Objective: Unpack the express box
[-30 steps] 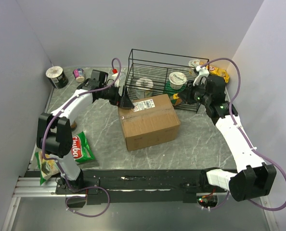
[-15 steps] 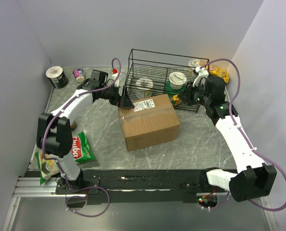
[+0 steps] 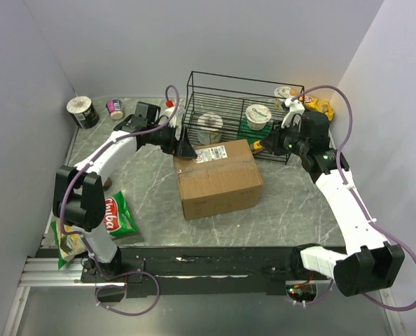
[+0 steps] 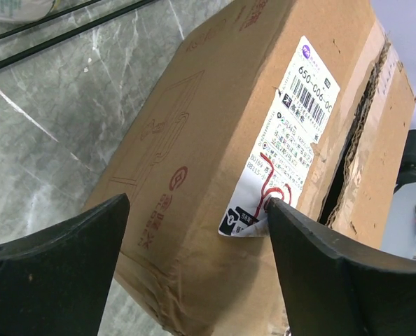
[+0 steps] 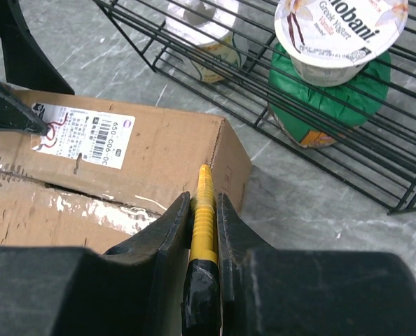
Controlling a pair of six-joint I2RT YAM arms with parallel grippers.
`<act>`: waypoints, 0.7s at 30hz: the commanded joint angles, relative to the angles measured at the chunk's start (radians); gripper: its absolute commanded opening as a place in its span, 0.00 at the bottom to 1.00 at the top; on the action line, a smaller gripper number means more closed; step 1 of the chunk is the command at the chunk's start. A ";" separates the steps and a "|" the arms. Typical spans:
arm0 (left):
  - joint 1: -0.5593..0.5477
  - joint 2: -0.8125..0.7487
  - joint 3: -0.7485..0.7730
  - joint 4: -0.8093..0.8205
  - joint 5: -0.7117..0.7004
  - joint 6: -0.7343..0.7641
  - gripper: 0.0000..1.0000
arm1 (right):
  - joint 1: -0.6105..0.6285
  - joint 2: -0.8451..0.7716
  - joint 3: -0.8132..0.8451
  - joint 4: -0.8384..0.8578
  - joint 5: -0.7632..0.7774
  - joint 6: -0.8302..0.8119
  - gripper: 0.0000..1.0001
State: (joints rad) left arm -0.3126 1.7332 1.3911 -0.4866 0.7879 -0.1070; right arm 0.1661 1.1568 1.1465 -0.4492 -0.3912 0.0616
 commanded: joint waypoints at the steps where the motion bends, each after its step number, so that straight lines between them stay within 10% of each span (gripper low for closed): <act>1: -0.023 0.032 -0.061 -0.075 -0.185 0.030 0.83 | 0.016 -0.046 0.024 -0.149 -0.009 0.014 0.00; 21: 0.000 -0.044 -0.081 -0.079 -0.196 0.021 0.40 | 0.070 0.009 0.071 -0.123 0.021 0.015 0.00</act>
State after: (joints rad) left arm -0.3271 1.7054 1.3701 -0.4725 0.7620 -0.1459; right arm 0.2008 1.1076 1.1629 -0.5602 -0.3466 0.0822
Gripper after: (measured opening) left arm 0.728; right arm 0.235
